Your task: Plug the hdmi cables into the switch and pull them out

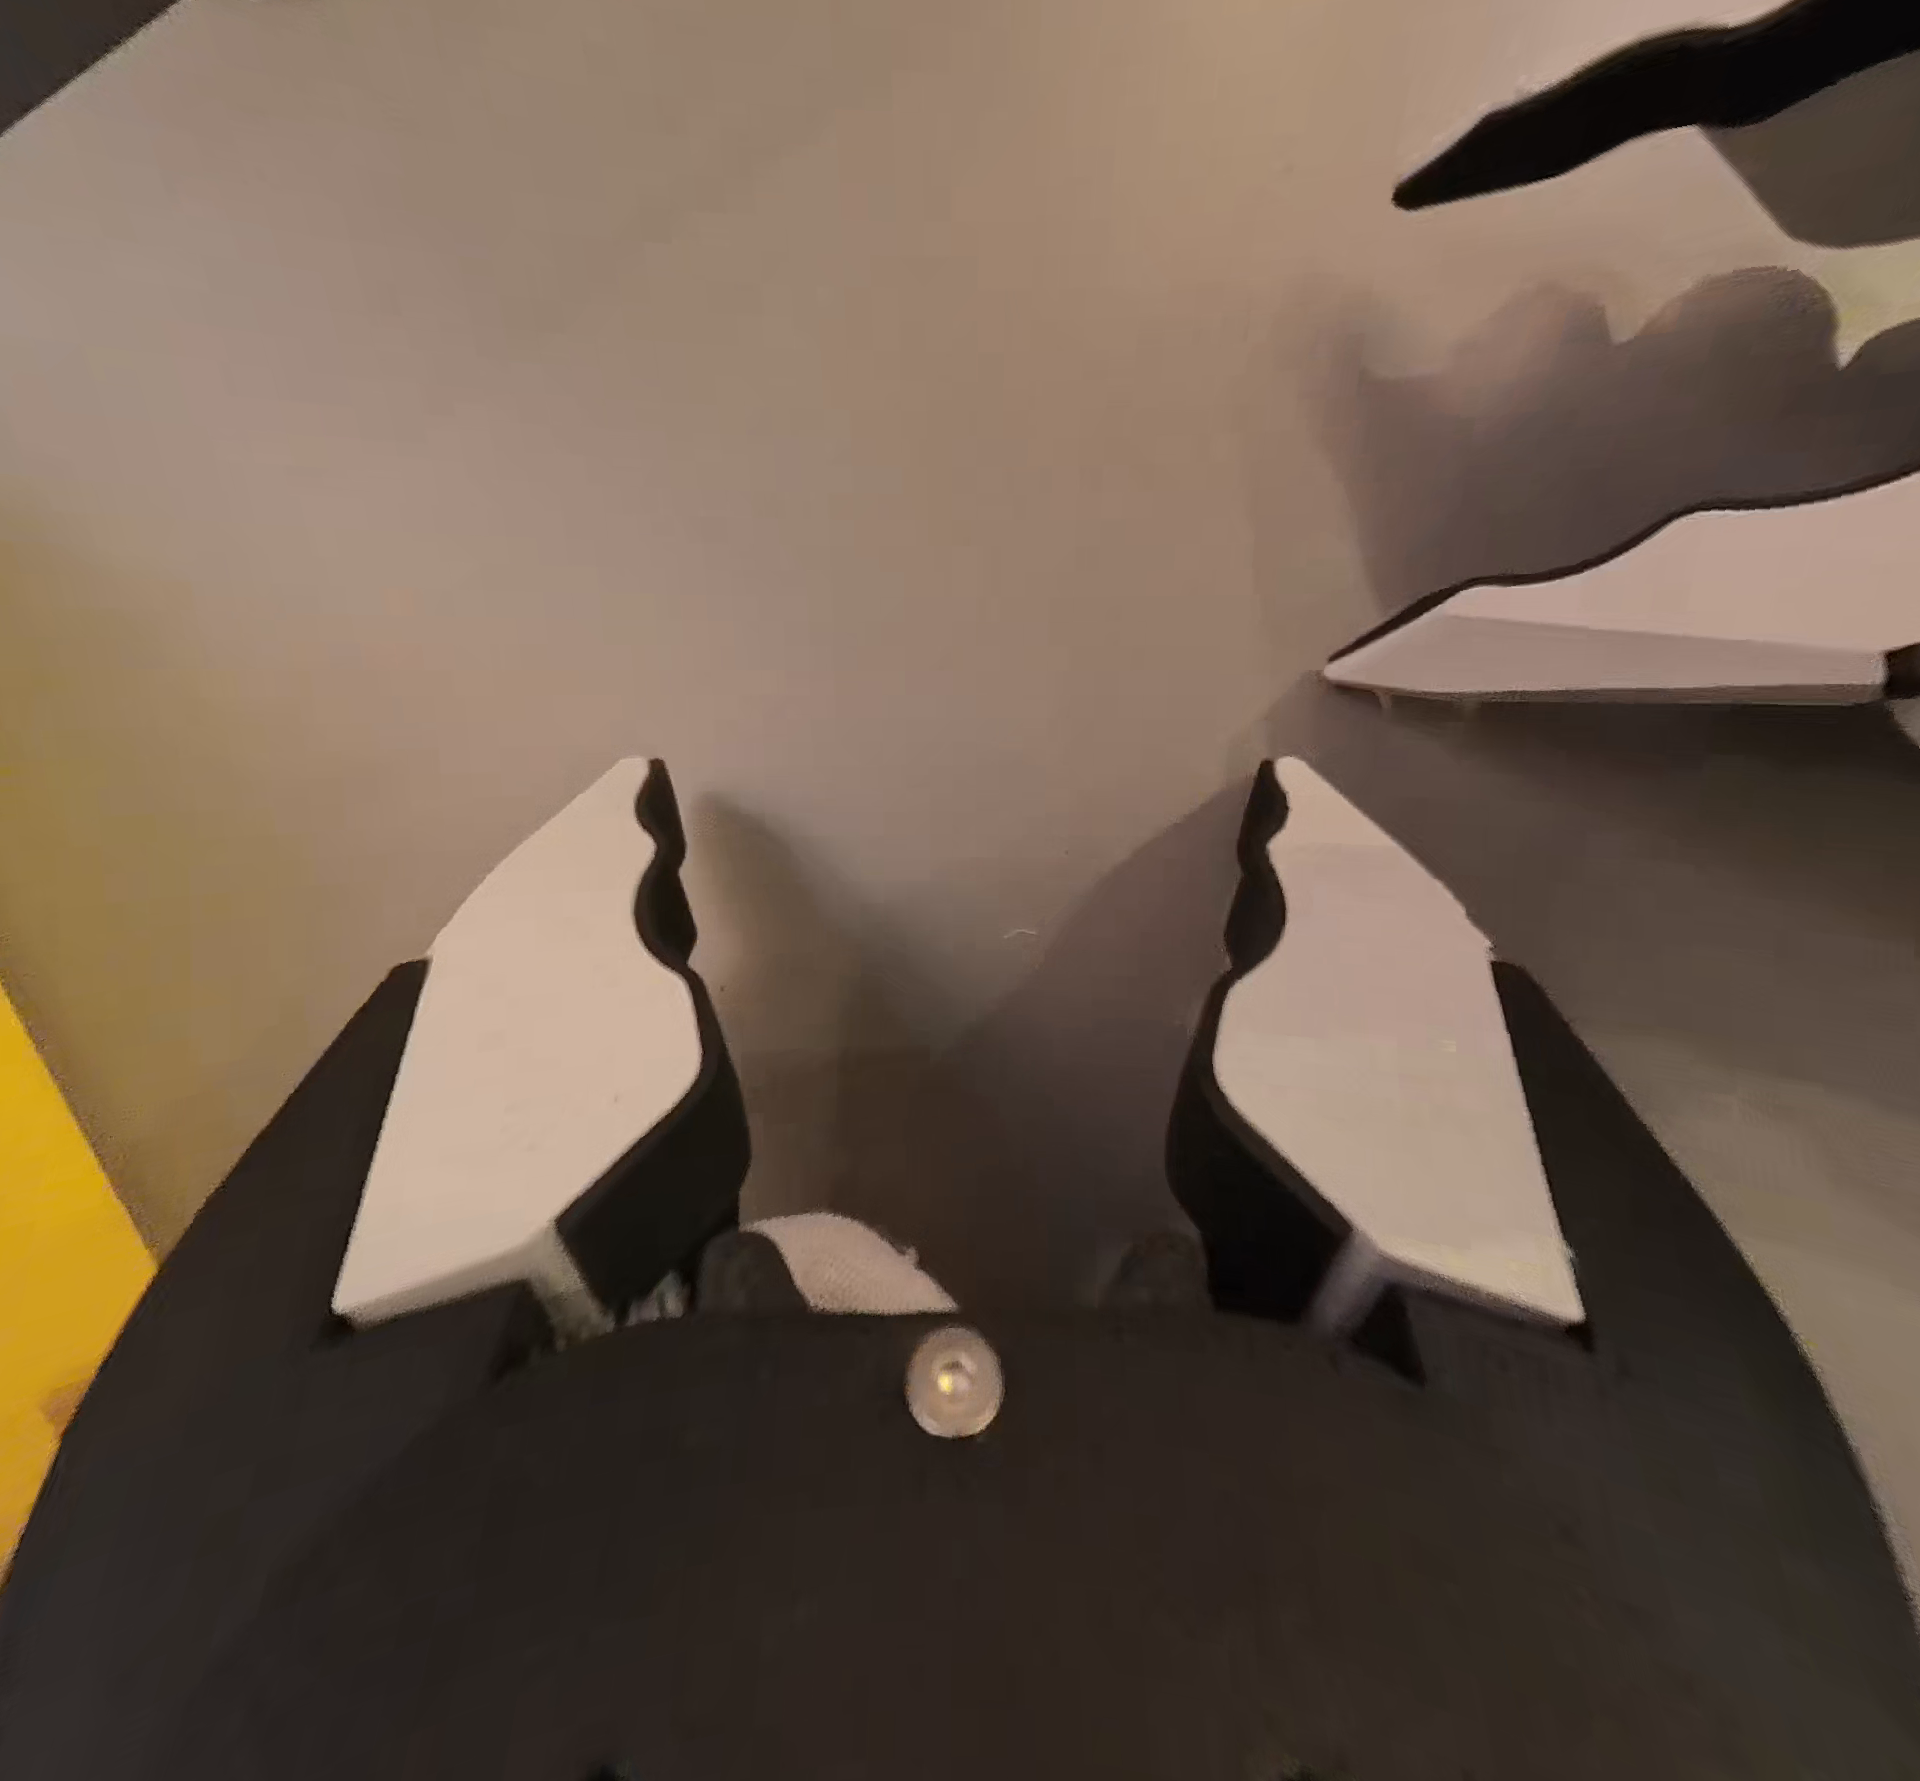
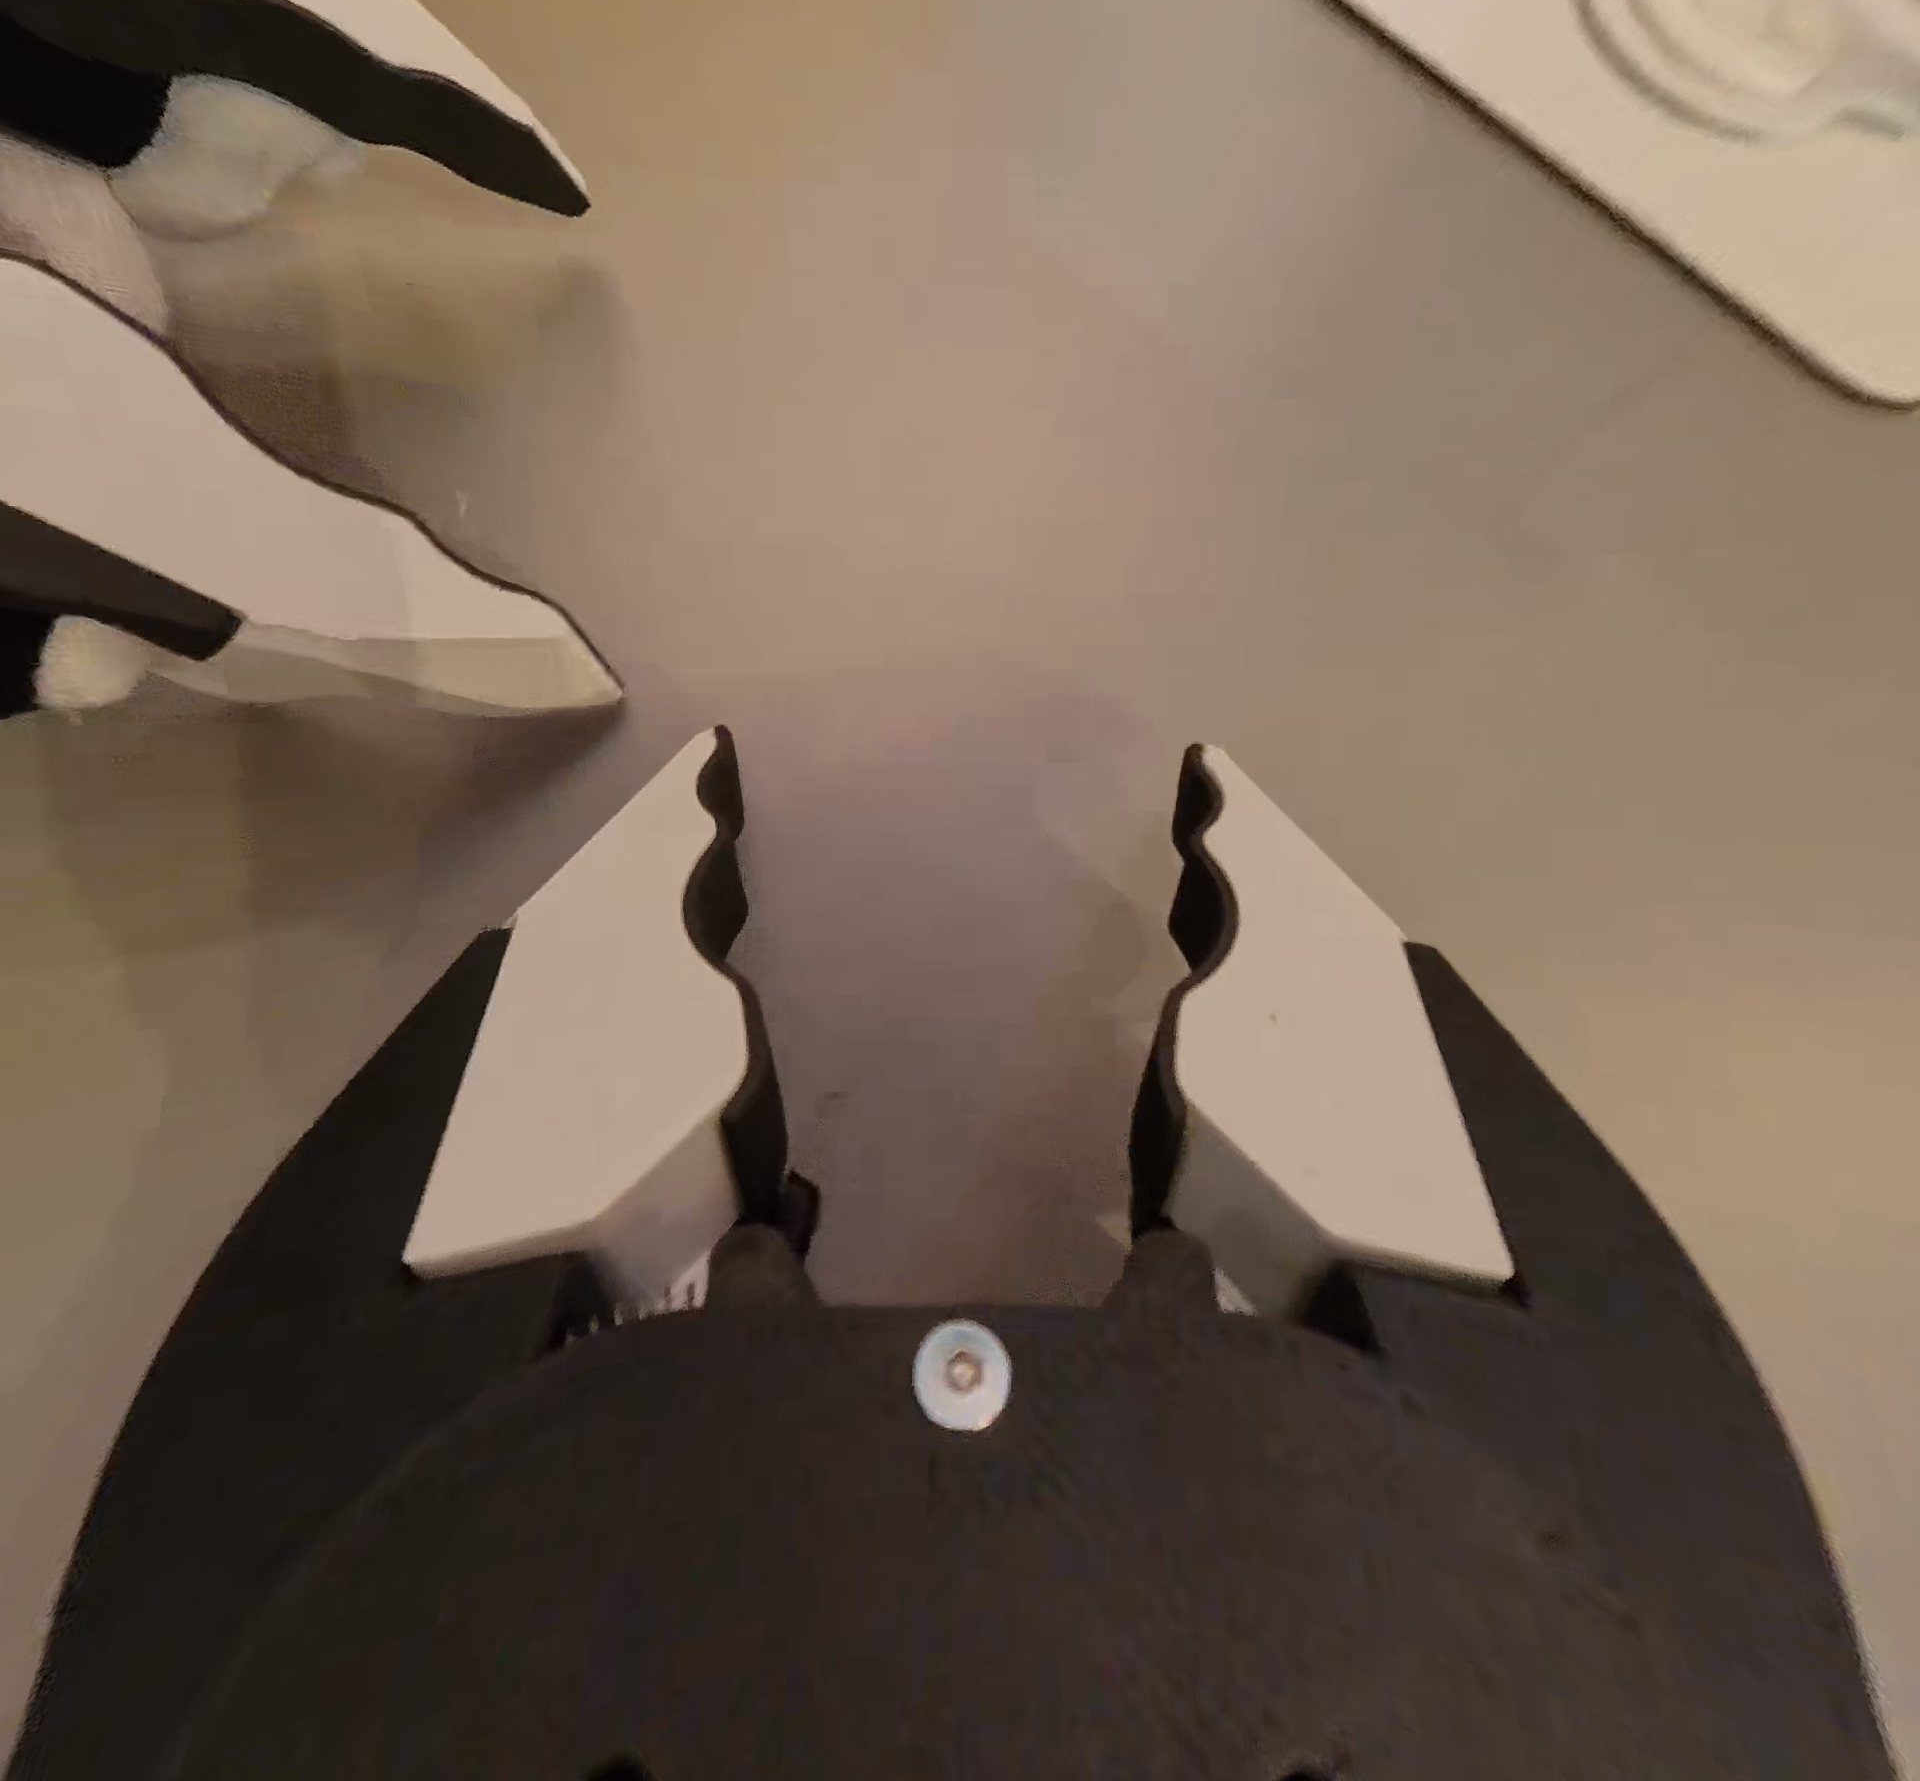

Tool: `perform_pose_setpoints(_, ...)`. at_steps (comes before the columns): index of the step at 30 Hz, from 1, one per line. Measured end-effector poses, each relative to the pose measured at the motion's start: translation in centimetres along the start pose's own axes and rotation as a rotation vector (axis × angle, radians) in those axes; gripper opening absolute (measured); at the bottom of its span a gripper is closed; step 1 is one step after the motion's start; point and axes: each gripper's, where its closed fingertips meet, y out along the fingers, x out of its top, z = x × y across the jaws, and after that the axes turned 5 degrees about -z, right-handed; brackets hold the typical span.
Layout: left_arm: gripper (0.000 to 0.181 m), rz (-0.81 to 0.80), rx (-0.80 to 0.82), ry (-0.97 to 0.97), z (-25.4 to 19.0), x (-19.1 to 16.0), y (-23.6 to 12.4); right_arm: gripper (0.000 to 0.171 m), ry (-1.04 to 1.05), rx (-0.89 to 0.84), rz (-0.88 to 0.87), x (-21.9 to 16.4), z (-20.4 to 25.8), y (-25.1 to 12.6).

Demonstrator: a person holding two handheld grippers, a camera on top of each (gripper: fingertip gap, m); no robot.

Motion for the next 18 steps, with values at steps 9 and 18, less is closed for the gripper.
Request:
perform_pose_setpoints(9, 0.095, 0.025, -0.068, -0.034, -0.4, -0.3, 0.2, 0.095, 0.094, 0.099, 0.054, -1.2, 0.5, -0.4)
perform_pose_setpoints(18, 0.108, 0.037, -0.101, -0.003, -1.1, -0.4, 0.2, 0.096, 0.089, 0.105, 0.053, -1.2, 0.5, -0.4)
